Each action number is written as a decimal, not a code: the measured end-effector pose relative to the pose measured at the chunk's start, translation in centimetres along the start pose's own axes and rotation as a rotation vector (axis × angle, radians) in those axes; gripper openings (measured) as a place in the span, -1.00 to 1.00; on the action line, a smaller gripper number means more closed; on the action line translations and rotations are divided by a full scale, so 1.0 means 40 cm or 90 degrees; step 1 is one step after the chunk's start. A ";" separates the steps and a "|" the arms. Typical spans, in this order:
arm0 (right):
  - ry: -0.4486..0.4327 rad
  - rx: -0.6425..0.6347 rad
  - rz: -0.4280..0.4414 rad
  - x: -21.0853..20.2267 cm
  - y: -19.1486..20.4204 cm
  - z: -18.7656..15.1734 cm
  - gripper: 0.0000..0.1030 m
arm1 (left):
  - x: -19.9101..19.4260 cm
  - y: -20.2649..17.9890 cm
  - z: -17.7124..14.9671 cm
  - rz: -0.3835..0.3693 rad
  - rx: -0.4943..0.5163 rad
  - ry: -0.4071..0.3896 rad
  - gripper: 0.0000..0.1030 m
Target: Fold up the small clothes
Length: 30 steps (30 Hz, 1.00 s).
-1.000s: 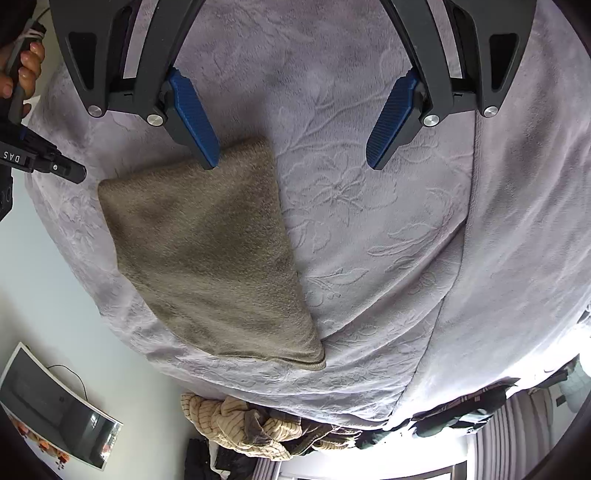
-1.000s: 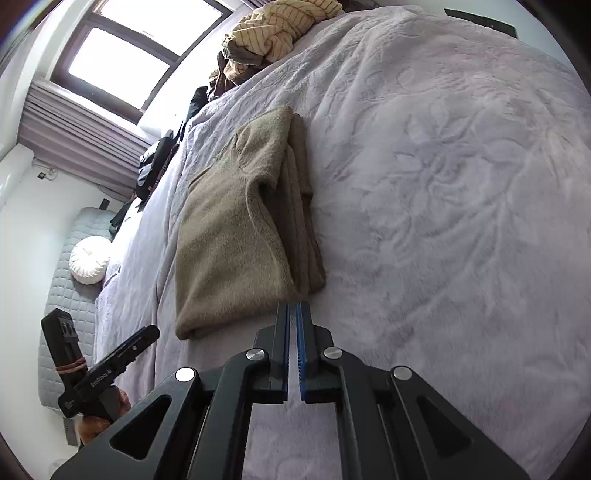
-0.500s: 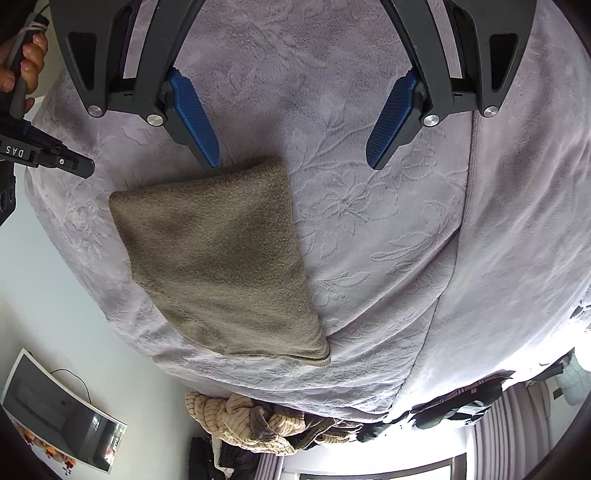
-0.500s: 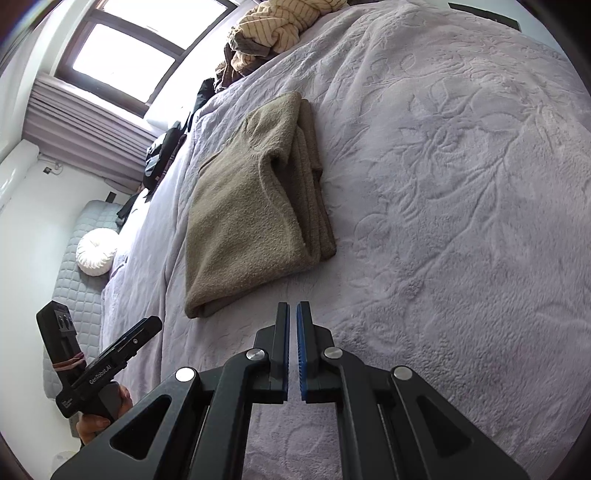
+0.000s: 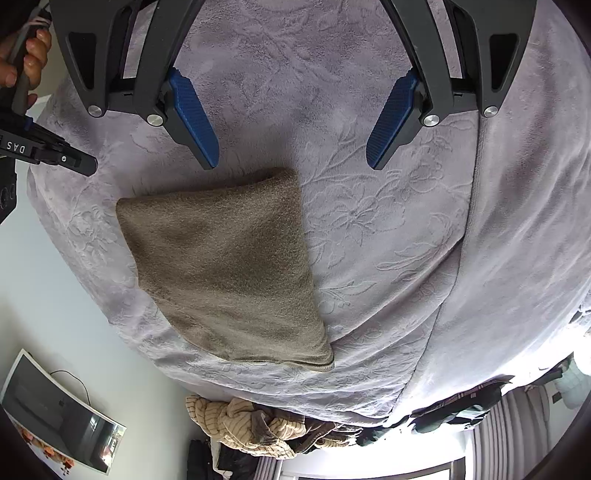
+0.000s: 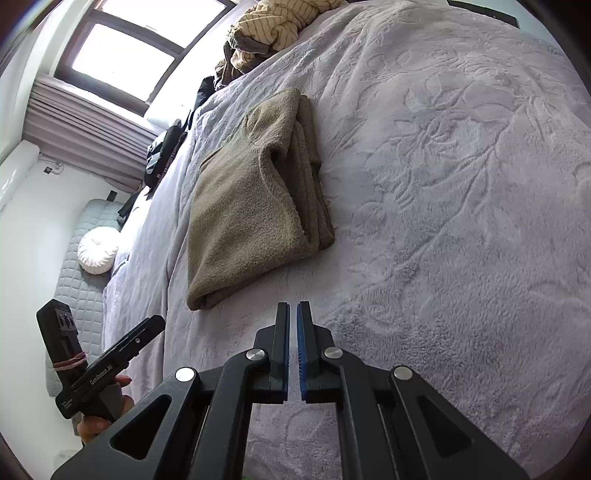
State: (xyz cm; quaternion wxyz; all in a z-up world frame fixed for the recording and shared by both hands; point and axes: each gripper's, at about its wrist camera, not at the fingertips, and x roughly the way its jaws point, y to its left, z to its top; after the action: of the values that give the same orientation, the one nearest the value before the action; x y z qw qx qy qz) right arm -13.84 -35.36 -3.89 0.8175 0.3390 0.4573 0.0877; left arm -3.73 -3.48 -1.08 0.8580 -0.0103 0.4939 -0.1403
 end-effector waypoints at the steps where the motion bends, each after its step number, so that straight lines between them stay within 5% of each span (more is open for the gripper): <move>1: 0.000 -0.002 -0.002 -0.001 0.002 -0.001 -0.89 | -0.001 -0.001 0.000 0.002 0.001 0.000 0.65; 2: 0.001 -0.004 -0.003 -0.002 0.004 -0.001 -0.89 | -0.001 -0.001 -0.001 0.004 0.000 0.001 1.00; 11: 0.002 -0.016 -0.003 -0.013 0.025 0.006 -0.88 | -0.011 -0.012 -0.001 0.040 0.017 -0.017 1.00; 13: 0.003 -0.019 -0.003 -0.013 0.029 0.009 -0.75 | -0.012 -0.013 0.000 0.042 0.022 -0.017 1.00; 18: -0.006 -0.038 -0.018 -0.014 0.049 0.014 0.67 | -0.005 -0.012 0.004 0.055 0.026 -0.014 1.00; 23: -0.040 -0.107 -0.082 -0.023 0.095 0.015 0.82 | 0.003 -0.011 0.003 0.067 0.028 -0.012 1.00; 30: -0.038 -0.146 -0.105 -0.013 0.113 0.014 0.95 | 0.012 -0.011 0.005 0.073 0.031 -0.008 1.00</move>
State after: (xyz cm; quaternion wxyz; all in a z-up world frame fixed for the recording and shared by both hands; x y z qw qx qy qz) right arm -12.92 -32.43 -0.47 0.8685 0.2069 0.4461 0.0619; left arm -3.43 -4.06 -1.31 0.8677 0.0381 0.4848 -0.1032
